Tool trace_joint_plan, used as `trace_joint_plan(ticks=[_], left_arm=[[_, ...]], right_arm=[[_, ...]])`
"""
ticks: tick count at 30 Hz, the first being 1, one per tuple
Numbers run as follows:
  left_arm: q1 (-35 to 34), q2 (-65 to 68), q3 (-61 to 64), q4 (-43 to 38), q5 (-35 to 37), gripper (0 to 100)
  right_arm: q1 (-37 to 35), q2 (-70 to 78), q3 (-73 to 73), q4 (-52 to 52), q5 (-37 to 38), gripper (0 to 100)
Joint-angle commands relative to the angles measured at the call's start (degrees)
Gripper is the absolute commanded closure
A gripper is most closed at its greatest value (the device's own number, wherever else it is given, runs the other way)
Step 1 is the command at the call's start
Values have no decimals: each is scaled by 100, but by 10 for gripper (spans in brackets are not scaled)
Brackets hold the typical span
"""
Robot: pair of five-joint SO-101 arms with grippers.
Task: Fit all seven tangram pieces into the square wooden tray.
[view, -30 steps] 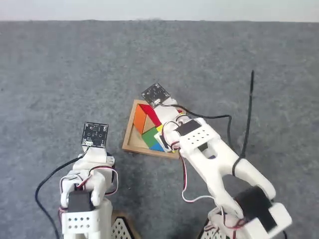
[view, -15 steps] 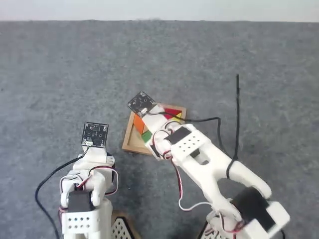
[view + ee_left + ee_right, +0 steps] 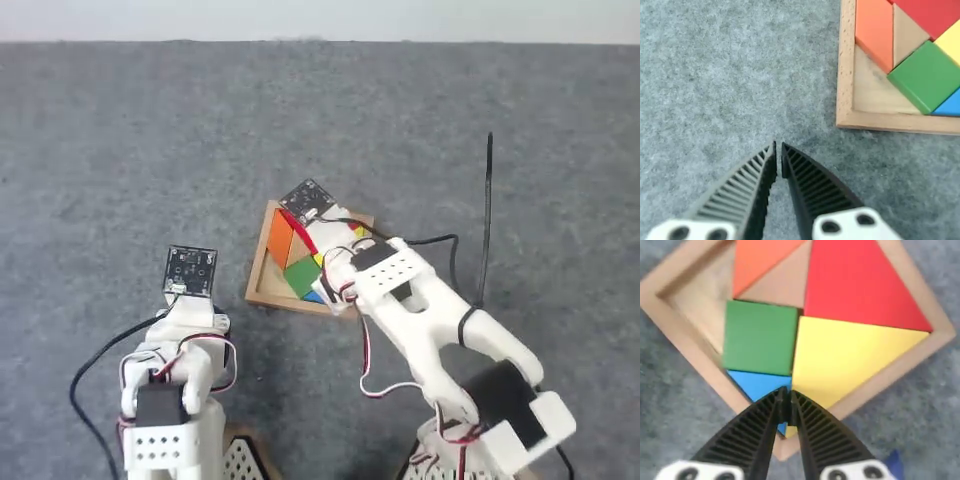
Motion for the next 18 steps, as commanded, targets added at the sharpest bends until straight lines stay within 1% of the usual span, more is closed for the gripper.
trace_joint_plan(ticks=[1, 3, 6, 10, 11, 14, 16, 18], left_arm=[[35, -97, -57, 18, -9, 979], [35, -97, -57, 18, -9, 979], [35, -97, -57, 18, -9, 979], [35, -97, -57, 18, -9, 979], [35, -97, -57, 18, -9, 979], [35, -97, -57, 18, -9, 979], [35, -97, -57, 18, -9, 979], [35, -97, -57, 18, -9, 979]], right_arm=[[145, 4, -123, 154, 123, 991], [92, -215, -123, 180, 123, 991], [127, -989, -97, 611, 132, 991], [576, -2088, -79, 1578, 167, 991], [743, -2273, -79, 1859, 273, 990], [1218, -2492, -70, 2571, 914, 989], [1446, -2492, 97, 2659, 1125, 989], [1578, -2536, 404, 2501, 1152, 989]])
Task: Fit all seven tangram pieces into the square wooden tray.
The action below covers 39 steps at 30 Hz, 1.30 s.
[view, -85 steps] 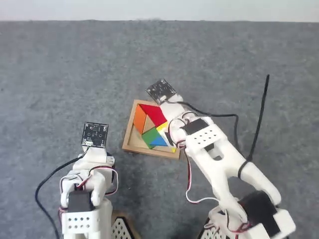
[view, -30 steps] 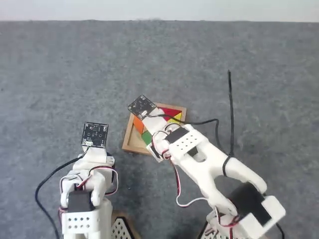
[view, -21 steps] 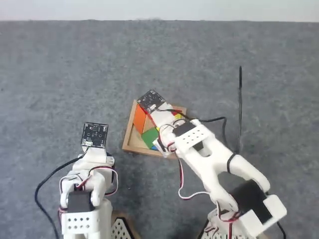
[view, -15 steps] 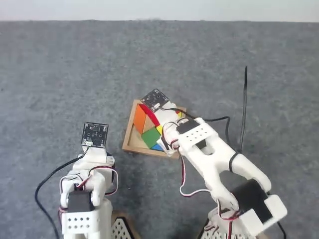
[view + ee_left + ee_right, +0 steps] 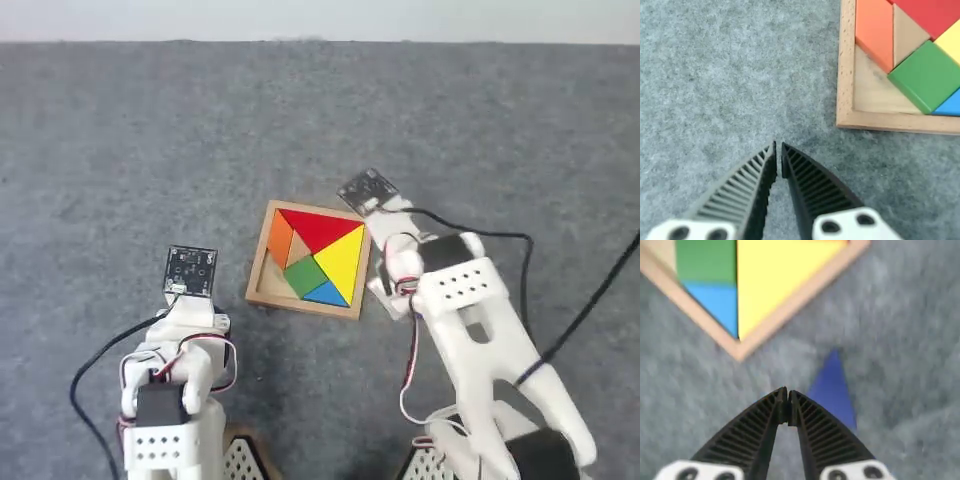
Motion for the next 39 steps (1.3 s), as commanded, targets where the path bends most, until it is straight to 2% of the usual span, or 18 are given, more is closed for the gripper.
trace_joint_plan(ticks=[1, 8, 11, 15, 18, 21, 30, 39], left_arm=[[35, -97, -57, 18, -9, 979], [35, -97, -57, 18, -9, 979], [35, -97, -57, 18, -9, 979], [35, -97, -57, 18, -9, 979], [35, -97, -57, 18, -9, 979], [35, -97, -57, 18, -9, 979], [35, -97, -57, 18, -9, 979], [35, -97, -57, 18, -9, 979]], right_arm=[[286, -312, 360, -189, 176, 989], [321, -268, 1204, -1411, 651, 988], [514, -259, 1196, -1411, 202, 988], [1323, -303, 1196, -1147, -624, 990], [1798, -303, 1319, -866, -176, 991], [2026, -251, 1530, -1112, 70, 991], [2053, -101, 1459, -1622, 88, 990], [2062, 1332, 571, -1640, 97, 991]])
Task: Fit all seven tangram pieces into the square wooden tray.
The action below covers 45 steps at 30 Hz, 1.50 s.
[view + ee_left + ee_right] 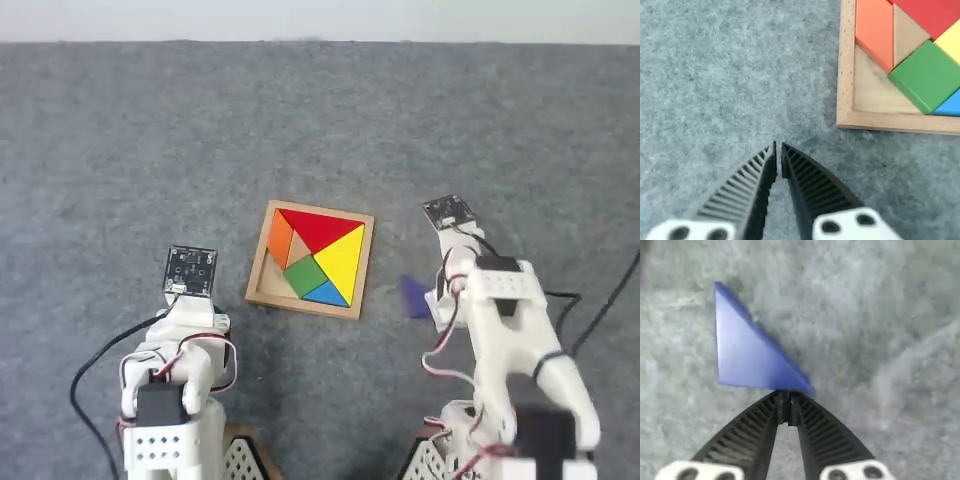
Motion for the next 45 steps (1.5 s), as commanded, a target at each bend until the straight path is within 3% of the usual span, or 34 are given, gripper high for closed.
trace_joint_plan(ticks=[1, 17, 27, 35, 41, 45], left_arm=[[35, -97, -57, 18, -9, 979], [35, -97, -57, 18, -9, 979], [35, -97, -57, 18, -9, 979], [35, -97, -57, 18, -9, 979], [35, -97, -57, 18, -9, 979], [35, -97, -57, 18, -9, 979]], right_arm=[[84, 382, -668, -75, 97, 991], [418, 1745, -2576, -40, 79, 991], [-426, 1965, -3736, 1042, -246, 991], [-1552, 1253, -2629, 286, -563, 991], [-1446, 2158, -3077, 189, -1345, 991], [-1376, 2378, -3226, 189, -1451, 991]])
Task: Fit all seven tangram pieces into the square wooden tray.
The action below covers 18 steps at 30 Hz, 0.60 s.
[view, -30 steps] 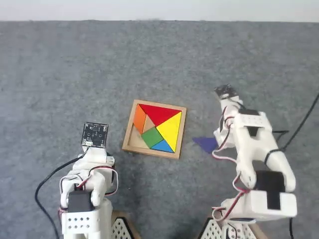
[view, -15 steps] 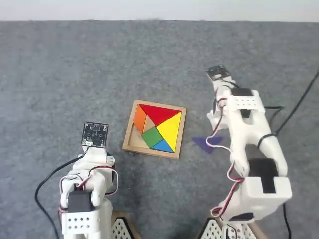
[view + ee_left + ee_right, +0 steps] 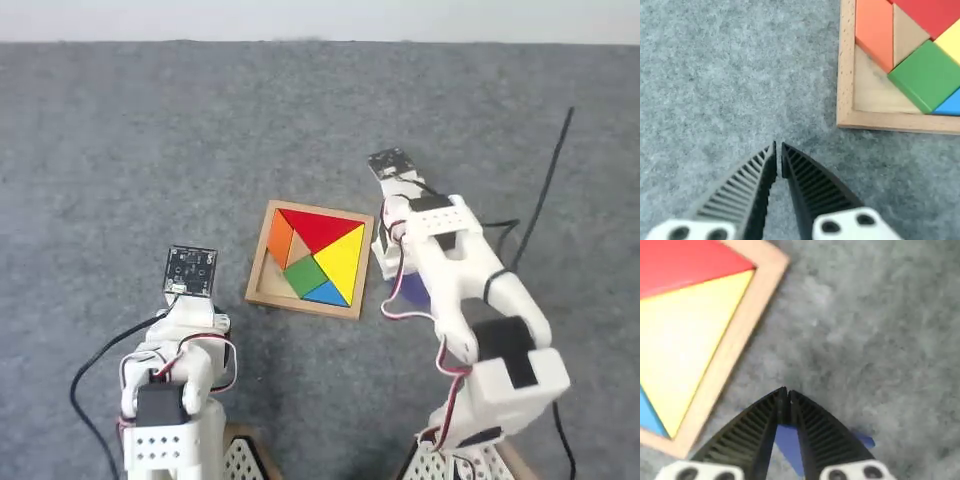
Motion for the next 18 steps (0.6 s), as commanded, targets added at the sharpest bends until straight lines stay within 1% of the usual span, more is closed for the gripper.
trace_joint_plan(ticks=[1, 3, 7, 11, 14, 17, 18], left_arm=[[35, -97, -57, 18, -9, 979], [35, -97, -57, 18, -9, 979], [35, -97, -57, 18, -9, 979], [35, -97, -57, 18, -9, 979], [35, -97, -57, 18, -9, 979], [35, -97, -57, 18, -9, 979], [35, -97, -57, 18, -9, 979]], right_arm=[[48, -13, -343, -48, -97, 991], [-4, -40, -220, 13, -88, 991], [-277, -295, 422, 31, 211, 991], [-585, -1121, 1187, 31, 246, 991], [-593, -1798, 1723, 31, 281, 991], [-593, -2273, 2207, 48, 642, 991], [-593, -2387, 2338, 31, 659, 991]])
